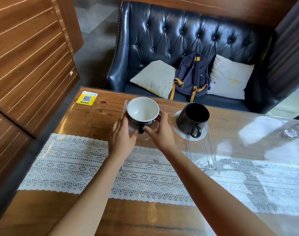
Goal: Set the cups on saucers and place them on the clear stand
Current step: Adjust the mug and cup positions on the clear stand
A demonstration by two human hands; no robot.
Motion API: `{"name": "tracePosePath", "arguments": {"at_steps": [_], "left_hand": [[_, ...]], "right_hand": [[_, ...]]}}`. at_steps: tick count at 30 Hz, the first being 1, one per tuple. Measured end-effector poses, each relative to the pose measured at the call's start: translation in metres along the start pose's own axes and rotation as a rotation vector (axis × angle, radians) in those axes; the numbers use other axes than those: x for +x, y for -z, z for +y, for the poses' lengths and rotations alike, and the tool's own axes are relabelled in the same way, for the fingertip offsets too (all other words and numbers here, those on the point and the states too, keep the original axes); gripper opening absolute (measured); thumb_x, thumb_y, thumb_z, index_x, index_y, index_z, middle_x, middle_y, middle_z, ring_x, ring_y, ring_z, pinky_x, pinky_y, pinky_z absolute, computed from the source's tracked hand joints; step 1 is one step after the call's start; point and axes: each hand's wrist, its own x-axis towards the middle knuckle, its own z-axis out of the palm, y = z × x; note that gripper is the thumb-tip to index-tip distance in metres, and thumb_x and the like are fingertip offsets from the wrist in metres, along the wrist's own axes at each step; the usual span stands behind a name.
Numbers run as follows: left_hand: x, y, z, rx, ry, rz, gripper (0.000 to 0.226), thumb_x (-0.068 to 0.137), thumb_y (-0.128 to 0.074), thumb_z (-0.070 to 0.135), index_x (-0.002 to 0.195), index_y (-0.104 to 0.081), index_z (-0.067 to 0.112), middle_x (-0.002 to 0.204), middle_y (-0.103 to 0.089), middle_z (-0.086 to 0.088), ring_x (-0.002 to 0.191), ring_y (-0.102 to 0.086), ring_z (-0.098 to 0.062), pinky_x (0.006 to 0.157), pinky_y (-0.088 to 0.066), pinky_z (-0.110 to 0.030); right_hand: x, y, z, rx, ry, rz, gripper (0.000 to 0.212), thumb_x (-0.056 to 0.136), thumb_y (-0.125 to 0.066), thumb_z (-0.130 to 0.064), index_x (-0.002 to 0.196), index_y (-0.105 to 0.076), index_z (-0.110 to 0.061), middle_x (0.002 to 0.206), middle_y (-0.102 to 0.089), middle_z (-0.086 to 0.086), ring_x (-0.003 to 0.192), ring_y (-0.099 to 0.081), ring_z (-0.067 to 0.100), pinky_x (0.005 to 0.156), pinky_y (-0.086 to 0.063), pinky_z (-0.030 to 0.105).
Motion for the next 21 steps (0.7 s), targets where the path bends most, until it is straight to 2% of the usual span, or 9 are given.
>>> {"name": "tracePosePath", "arguments": {"at_steps": [8, 17, 21], "left_hand": [[-0.0001, 0.0001, 0.0004, 0.002, 0.013, 0.015, 0.069, 0.085, -0.06, 0.024, 0.145, -0.026, 0.019, 0.141, -0.048, -0.006, 0.134, -0.035, -0.024, 0.092, -0.042, -0.041], [0.0, -0.0025, -0.0019, -0.027, 0.009, 0.068, 0.063, 0.083, -0.062, 0.027, 0.14, -0.035, 0.021, 0.126, -0.058, -0.01, 0.12, -0.049, -0.028, 0.079, -0.045, -0.039], [-0.0001, -0.0048, -0.0042, -0.041, 0.031, 0.083, 0.063, 0.083, -0.061, 0.031, 0.141, -0.034, 0.026, 0.124, -0.057, -0.012, 0.114, -0.053, -0.031, 0.074, -0.042, -0.035]], "right_hand": [[-0.0002, -0.0009, 0.0005, -0.013, 0.013, 0.01, 0.074, 0.076, -0.076, -0.028, 0.133, -0.031, -0.011, 0.137, -0.054, 0.003, 0.125, -0.052, 0.02, 0.093, -0.049, 0.038], [-0.0002, -0.0015, 0.0014, -0.016, 0.007, 0.007, 0.072, 0.078, -0.074, -0.029, 0.132, -0.031, -0.012, 0.136, -0.055, 0.001, 0.122, -0.054, 0.017, 0.081, -0.045, 0.029], [-0.0013, -0.002, 0.0013, -0.016, 0.001, 0.006, 0.07, 0.078, -0.073, -0.03, 0.131, -0.031, -0.012, 0.136, -0.055, 0.001, 0.12, -0.054, 0.018, 0.081, -0.046, 0.031]]}}
